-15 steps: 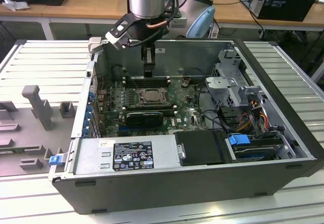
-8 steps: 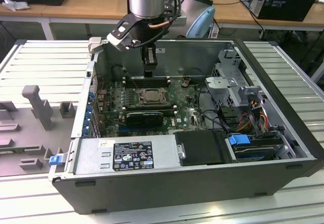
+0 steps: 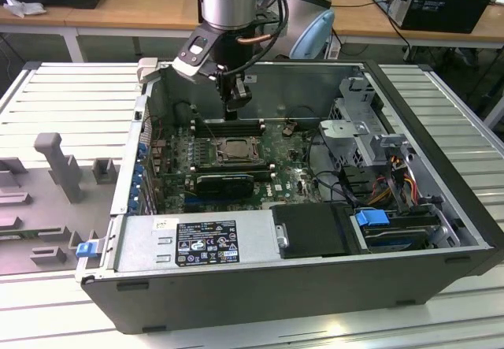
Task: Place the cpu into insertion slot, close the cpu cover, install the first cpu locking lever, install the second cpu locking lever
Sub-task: 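Install the first cpu locking lever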
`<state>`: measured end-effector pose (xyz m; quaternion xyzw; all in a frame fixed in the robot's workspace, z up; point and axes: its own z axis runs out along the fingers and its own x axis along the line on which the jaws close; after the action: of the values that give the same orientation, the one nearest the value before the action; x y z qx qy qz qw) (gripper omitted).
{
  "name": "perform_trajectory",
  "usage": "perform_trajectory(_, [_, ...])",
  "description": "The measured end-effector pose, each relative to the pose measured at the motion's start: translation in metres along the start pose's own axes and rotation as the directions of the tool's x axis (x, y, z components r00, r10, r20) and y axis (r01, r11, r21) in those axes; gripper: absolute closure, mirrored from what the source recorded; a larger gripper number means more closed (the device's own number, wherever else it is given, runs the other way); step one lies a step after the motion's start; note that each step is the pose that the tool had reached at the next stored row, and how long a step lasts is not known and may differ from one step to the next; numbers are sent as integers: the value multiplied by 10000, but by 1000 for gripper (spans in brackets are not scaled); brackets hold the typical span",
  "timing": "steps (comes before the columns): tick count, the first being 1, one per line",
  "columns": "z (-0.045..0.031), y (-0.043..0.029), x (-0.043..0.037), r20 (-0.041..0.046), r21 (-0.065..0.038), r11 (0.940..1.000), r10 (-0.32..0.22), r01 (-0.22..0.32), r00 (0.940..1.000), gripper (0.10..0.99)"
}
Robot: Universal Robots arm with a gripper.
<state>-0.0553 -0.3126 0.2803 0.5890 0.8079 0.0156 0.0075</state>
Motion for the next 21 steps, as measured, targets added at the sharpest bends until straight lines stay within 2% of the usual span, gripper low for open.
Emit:
perform_trajectory(4, [11, -1, 0, -23, 6, 9974, -717, 717, 9974, 980])
perform_trajectory(7, [14, 0, 0, -52, 6, 9887, -1499, 1499, 9887, 980])
perform_trajectory(8, [13, 0, 0, -60, 6, 9848, -1737, 1737, 9848, 980])
perform_trajectory(10, [13, 0, 0, -83, 6, 9713, -2379, 2379, 9713, 980])
perform_trajectory(15, [13, 0, 0, -108, 4, 9509, -3096, 3096, 9508, 980])
perform_trajectory(16, [13, 0, 0, -115, 2, 9446, -3282, 3283, 9445, 980])
perform_trajectory(19, [13, 0, 0, -154, -6, 9008, -4342, 4343, 9007, 980])
perform_trajectory(20, [13, 0, 0, -160, -8, 8914, -4531, 4532, 8913, 980])
perform_trajectory(21, [13, 0, 0, -165, -9, 8861, -4634, 4634, 8860, 980])
